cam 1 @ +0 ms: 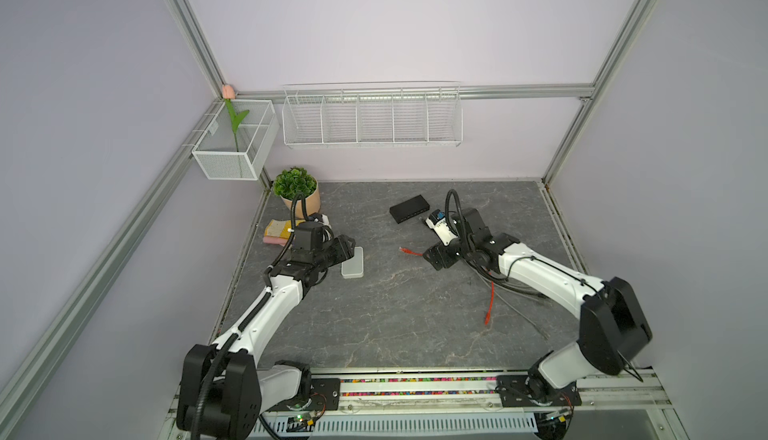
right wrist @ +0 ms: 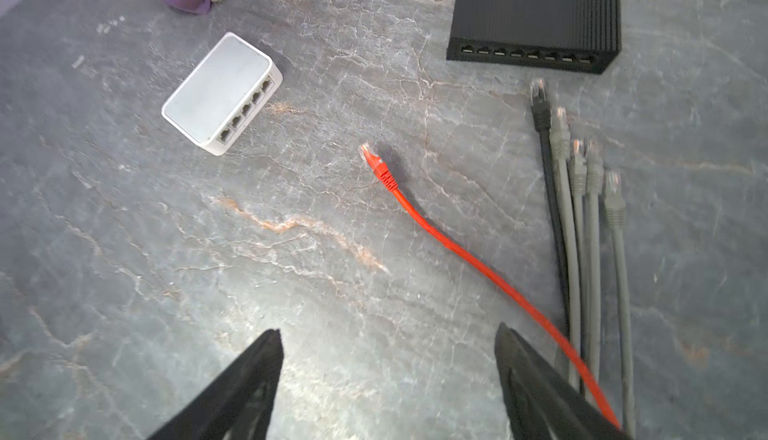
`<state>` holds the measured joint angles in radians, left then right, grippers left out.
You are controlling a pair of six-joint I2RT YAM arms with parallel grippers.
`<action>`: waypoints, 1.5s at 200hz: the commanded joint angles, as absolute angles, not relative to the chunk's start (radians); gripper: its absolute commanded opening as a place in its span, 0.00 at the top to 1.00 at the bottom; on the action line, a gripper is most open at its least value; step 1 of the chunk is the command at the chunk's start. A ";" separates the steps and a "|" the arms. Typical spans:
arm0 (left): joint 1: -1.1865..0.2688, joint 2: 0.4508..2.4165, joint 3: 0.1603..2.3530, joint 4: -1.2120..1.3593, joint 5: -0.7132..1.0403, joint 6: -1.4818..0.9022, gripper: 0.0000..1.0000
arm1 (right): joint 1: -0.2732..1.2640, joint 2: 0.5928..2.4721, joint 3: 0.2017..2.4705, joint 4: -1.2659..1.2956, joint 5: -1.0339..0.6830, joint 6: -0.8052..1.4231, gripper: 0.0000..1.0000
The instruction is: Insert the plug into the switch port
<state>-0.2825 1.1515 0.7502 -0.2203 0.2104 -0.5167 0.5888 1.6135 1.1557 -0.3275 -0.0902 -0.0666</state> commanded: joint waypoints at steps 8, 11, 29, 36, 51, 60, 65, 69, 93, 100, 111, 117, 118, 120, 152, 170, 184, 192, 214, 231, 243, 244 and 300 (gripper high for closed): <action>-0.345 0.995 0.657 -0.259 0.209 -0.551 0.37 | 0.617 1.749 1.255 -0.437 -0.067 -0.224 0.25; -0.350 0.979 0.648 -0.259 0.214 -0.554 0.37 | 0.619 1.762 1.266 -0.441 -0.066 -0.230 0.26; -0.361 0.865 0.601 -0.275 0.233 -0.569 0.37 | 0.627 1.820 1.314 -0.441 -0.065 -0.255 0.30; -0.363 0.826 0.583 -0.280 0.242 -0.578 0.37 | 0.630 1.844 1.330 -0.440 -0.071 -0.265 0.31; -0.367 0.760 0.551 -0.288 0.267 -0.588 0.37 | 0.637 1.892 1.367 -0.446 -0.069 -0.285 0.32; -0.369 0.697 0.542 -0.305 0.275 -0.589 0.37 | 0.640 1.924 1.395 -0.456 -0.066 -0.293 0.33; -0.370 0.676 0.537 -0.313 0.276 -0.589 0.37 | 0.641 1.940 1.410 -0.462 -0.067 -0.296 0.35; -0.370 0.661 0.534 -0.321 0.278 -0.589 0.37 | 0.642 1.954 1.422 -0.468 -0.070 -0.300 0.36; -0.370 0.594 0.532 -0.355 0.282 -0.580 0.37 | 0.644 2.018 1.483 -0.476 -0.055 -0.309 0.37; -0.371 0.582 0.533 -0.361 0.281 -0.578 0.37 | 0.644 2.036 1.498 -0.477 -0.054 -0.313 0.37; -0.370 0.570 0.535 -0.369 0.284 -0.575 0.37 | 0.644 2.063 1.527 -0.488 -0.051 -0.319 0.37; -0.371 0.565 0.535 -0.372 0.285 -0.573 0.37 | 0.644 2.077 1.541 -0.496 -0.049 -0.322 0.37; -0.371 0.565 0.535 -0.373 0.285 -0.572 0.37 | 0.645 2.079 1.544 -0.498 -0.050 -0.322 0.37; -0.371 0.565 0.535 -0.374 0.285 -0.572 0.37 | 0.646 2.084 1.551 -0.501 -0.051 -0.324 0.37; -0.371 0.555 0.537 -0.379 0.295 -0.576 0.37 | 0.645 2.142 1.612 -0.540 -0.084 -0.338 0.41; -0.371 0.543 0.537 -0.381 0.297 -0.578 0.37 | 0.646 2.177 1.654 -0.574 -0.077 -0.344 0.49; -0.371 0.531 0.539 -0.384 0.296 -0.579 0.37 | 0.645 2.203 1.676 -0.584 -0.071 -0.349 0.52; -0.371 0.526 0.542 -0.387 0.295 -0.578 0.37 | 0.647 2.213 1.685 -0.585 -0.073 -0.351 0.52; -0.371 0.519 0.557 -0.405 0.293 -0.571 0.37 | 0.646 2.230 1.694 -0.581 -0.084 -0.352 0.52; -0.371 0.514 0.566 -0.416 0.290 -0.572 0.37 | 0.647 2.229 1.692 -0.578 -0.084 -0.352 0.64; -0.371 0.510 0.571 -0.419 0.290 -0.572 0.38 | 0.647 2.224 1.692 -0.582 -0.093 -0.351 0.76; -0.371 0.509 0.571 -0.419 0.290 -0.572 0.38 | 0.647 2.223 1.692 -0.583 -0.094 -0.351 0.77; -0.371 0.482 0.614 -0.420 0.321 -0.545 0.39 | 0.650 2.060 1.668 -0.653 -0.200 -0.352 0.94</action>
